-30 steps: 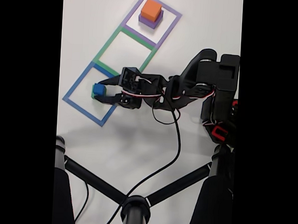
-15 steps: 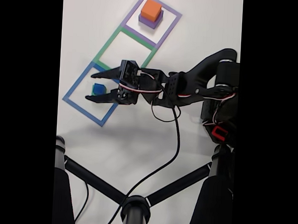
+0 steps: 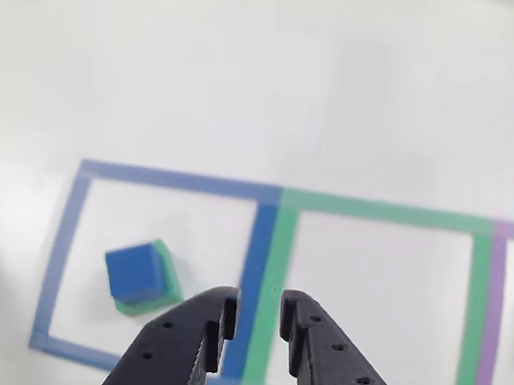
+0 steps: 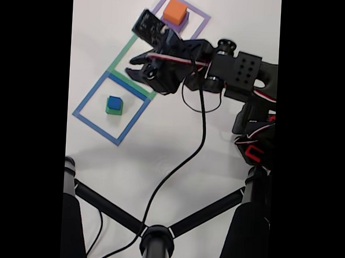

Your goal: Tower of hanoi

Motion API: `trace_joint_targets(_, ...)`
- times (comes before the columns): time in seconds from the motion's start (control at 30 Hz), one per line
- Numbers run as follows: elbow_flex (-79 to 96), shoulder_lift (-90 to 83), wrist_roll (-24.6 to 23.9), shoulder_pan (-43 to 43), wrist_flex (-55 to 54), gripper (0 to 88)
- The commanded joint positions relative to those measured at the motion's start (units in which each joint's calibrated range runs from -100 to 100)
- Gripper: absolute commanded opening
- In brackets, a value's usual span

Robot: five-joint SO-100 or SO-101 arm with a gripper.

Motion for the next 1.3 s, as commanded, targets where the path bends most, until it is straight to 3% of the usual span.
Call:
trace_joint_targets(0.0,-15.24,-2.54,-3.67,3.92,20.79,0.1)
trace_joint_targets(0.3,-36.05,-1.18,-6.61,11.09,42.00,0.1)
trace_joint_targets(0.53,-41.87,1.06,-7.16,15.36,44.51,0.1)
trace_joint_targets(0.7,-39.78,0.82,-2.75,19.48,44.35,1.4)
trace_joint_targets(0.83,-30.42,-1.34,1.66,23.59,37.87,5.4)
trace_joint_targets(0.93,-20.42,-4.95,12.33,27.71,32.04,11.6)
trace_joint_targets(1.03,-12.88,-7.35,19.31,31.07,26.86,22.0)
trace_joint_targets(1.27,2.66,-9.03,19.31,33.89,8.49,28.5)
